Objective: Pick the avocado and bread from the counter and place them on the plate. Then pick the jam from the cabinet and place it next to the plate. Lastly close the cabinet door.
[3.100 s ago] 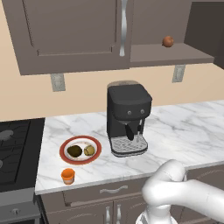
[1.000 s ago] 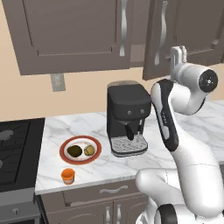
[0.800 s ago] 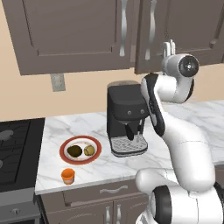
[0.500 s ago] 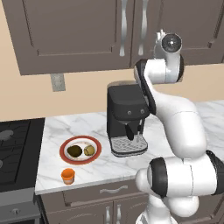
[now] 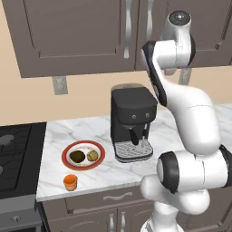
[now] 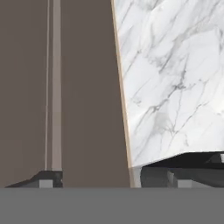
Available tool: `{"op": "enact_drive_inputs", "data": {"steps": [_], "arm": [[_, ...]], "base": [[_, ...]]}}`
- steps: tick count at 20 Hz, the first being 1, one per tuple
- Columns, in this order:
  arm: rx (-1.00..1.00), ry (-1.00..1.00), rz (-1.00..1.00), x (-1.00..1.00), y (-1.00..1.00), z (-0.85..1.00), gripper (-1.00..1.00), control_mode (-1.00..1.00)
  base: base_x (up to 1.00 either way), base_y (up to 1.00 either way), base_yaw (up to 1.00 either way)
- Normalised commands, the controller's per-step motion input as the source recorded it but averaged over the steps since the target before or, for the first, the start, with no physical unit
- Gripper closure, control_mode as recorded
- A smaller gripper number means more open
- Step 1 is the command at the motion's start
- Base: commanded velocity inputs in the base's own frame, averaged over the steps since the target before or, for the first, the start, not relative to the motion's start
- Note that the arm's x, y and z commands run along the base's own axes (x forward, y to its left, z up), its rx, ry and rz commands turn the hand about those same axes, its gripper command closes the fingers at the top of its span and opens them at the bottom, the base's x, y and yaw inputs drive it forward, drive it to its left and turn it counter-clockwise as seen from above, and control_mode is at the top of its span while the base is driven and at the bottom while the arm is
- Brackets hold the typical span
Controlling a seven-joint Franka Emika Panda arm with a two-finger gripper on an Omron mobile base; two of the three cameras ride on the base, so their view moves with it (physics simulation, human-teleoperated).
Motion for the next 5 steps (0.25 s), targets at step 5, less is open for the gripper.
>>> {"op": "enact_drive_inputs", "data": {"steps": [5], "arm": [[0.02, 0.04, 0.0, 0.0, -0.18, -0.06, -1.0, -1.0]], "base": [[0.0, 0.0, 0.0]]}}
